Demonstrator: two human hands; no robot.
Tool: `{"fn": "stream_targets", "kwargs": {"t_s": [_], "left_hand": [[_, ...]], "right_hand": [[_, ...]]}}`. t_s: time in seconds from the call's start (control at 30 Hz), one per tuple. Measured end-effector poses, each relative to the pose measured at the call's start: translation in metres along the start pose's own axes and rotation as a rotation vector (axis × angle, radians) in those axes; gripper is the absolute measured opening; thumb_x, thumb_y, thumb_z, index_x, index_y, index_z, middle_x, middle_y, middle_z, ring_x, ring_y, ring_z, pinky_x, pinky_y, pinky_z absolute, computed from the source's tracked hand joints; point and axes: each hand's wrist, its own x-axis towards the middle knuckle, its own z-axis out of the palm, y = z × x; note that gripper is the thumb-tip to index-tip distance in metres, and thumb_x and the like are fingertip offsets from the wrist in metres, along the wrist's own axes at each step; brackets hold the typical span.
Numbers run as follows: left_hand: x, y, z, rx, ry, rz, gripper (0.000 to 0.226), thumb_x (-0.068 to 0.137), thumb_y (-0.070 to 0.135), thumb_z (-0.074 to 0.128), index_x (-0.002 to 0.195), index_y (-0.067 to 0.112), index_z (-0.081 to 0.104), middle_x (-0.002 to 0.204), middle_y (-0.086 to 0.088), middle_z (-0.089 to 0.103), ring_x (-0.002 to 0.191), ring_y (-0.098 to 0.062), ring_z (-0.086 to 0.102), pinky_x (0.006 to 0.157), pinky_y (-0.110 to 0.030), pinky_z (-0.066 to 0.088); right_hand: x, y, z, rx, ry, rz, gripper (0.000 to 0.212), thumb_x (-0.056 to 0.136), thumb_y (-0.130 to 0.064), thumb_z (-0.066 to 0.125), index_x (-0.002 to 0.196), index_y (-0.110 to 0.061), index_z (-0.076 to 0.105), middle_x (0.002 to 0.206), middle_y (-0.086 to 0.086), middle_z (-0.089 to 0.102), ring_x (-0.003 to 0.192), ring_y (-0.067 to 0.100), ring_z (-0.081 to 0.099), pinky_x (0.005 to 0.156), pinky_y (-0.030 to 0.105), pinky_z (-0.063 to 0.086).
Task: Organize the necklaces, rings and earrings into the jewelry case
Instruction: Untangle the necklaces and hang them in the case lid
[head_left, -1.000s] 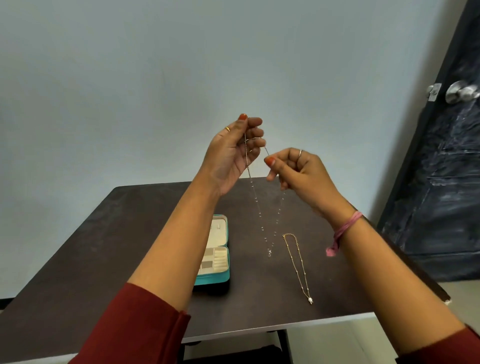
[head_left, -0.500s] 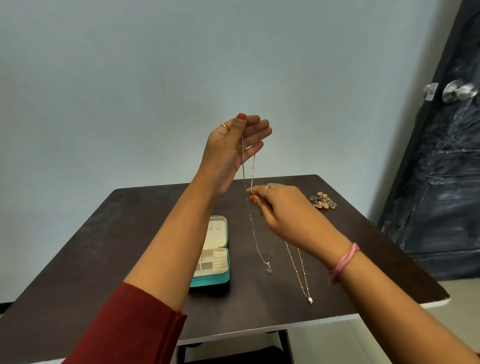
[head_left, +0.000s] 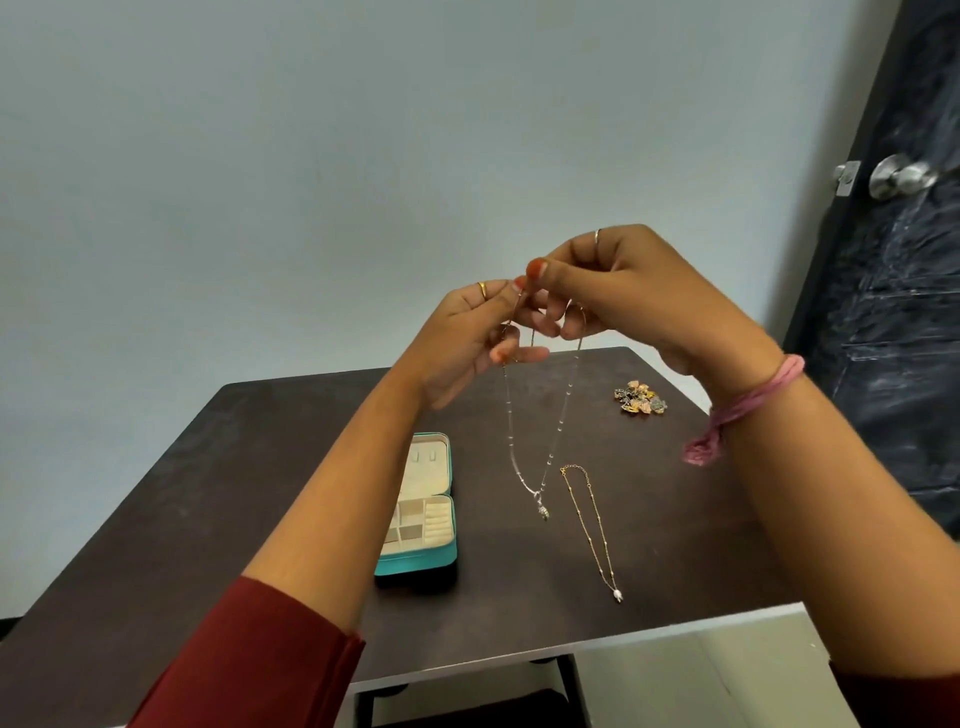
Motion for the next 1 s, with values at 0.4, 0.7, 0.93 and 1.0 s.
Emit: {"fn": "stream_targets", "kwargs": {"t_s": [0.4,0.7,0.93,1.0], "left_hand": [[0.000,0.001,-0.006,-0.428,-0.063,-0.066,0.039,0.099,0.026,0.038,0.084,0.009,0.071,0.047,0.009,0.034,0.038,-0.001,0.029,0.048,-0.018,0.043],[0.007,0.016,-0.016,-0.457,0.091,0.056,0.033,0.101,0.015,0.033,0.118,0.000,0.057,0.054,0.006,0.041,0.037,-0.004,0.031,0.066,-0.020,0.053],[0.003,0.007,-0.019,-0.163,0.105,0.046,0.032,0.103,0.011,0.031,0.128,0.000,0.047,0.084,-0.006,0.072,0.078,-0.017,0.070,0.086,-0.028,0.054],[-0.001,0.003,-0.017,-0.064,0.083,0.007,0.032,0.103,0.013,0.032,0.128,0.001,0.047,0.093,-0.008,0.073,0.084,-0.020,0.070,0.082,-0.027,0.056]], "right_hand": [[0.002,0.051,0.014,0.436,0.103,0.131,0.018,0.090,-0.029,0.062,0.084,-0.014,0.070,0.057,-0.007,0.049,0.045,0.004,0.042,0.053,0.020,0.050],[-0.022,0.080,0.052,0.072,0.180,-0.087,0.015,0.095,-0.018,0.056,0.093,-0.019,0.071,0.057,-0.011,0.055,0.052,0.001,0.050,0.055,0.018,0.045],[-0.037,0.045,0.060,-0.451,-0.009,-0.218,0.015,0.095,-0.027,0.055,0.087,-0.021,0.067,0.067,-0.014,0.057,0.064,0.003,0.052,0.065,0.029,0.047],[-0.036,0.031,0.054,-0.445,0.015,-0.204,0.019,0.093,-0.029,0.057,0.074,-0.028,0.060,0.064,-0.008,0.062,0.061,0.006,0.054,0.064,0.029,0.046]]}}
